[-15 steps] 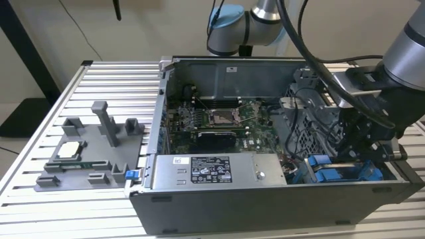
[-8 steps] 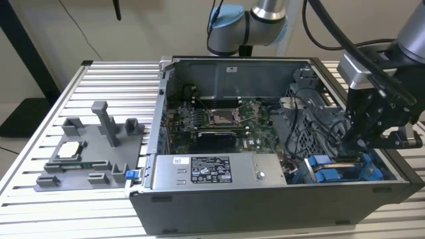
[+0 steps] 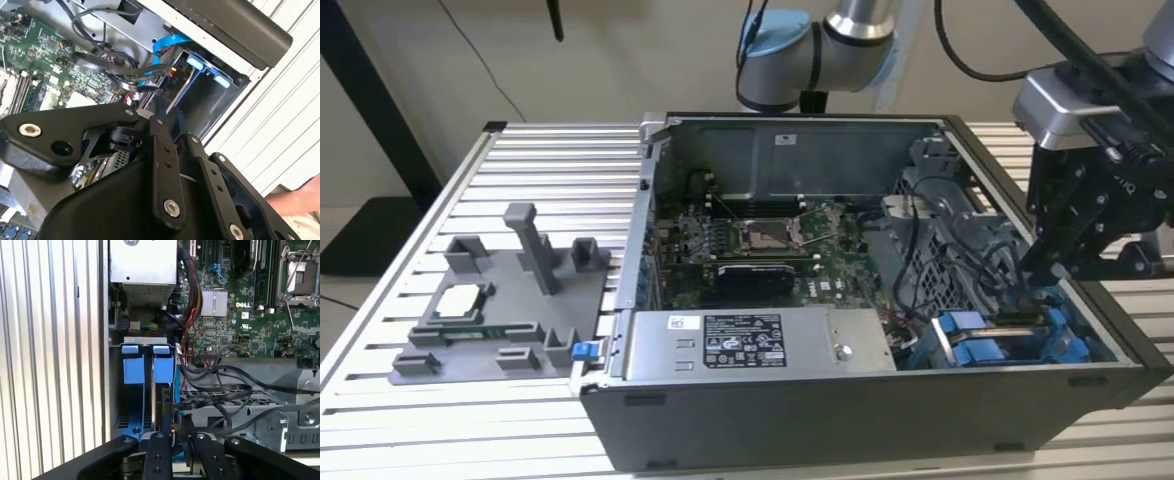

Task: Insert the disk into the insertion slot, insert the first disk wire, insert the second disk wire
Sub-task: 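Insert the second disk wire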

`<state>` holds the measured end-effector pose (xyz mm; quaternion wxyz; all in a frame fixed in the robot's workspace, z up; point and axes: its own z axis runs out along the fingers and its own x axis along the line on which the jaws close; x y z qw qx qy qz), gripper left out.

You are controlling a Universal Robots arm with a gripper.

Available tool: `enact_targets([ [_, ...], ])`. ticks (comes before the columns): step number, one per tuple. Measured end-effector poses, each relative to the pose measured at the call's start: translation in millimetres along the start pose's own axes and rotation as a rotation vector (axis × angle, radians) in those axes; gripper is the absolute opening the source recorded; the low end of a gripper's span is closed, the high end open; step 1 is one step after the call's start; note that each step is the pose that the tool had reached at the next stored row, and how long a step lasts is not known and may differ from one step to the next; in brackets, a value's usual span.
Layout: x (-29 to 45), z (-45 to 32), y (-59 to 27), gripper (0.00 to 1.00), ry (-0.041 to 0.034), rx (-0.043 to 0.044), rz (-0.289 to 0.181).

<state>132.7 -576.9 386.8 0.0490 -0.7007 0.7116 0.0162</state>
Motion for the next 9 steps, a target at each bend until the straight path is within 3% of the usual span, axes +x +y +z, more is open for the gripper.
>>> enact_targets([
  [9,-0.3,-3.0,0.0,1.0,0.0,0.0,0.0],
])
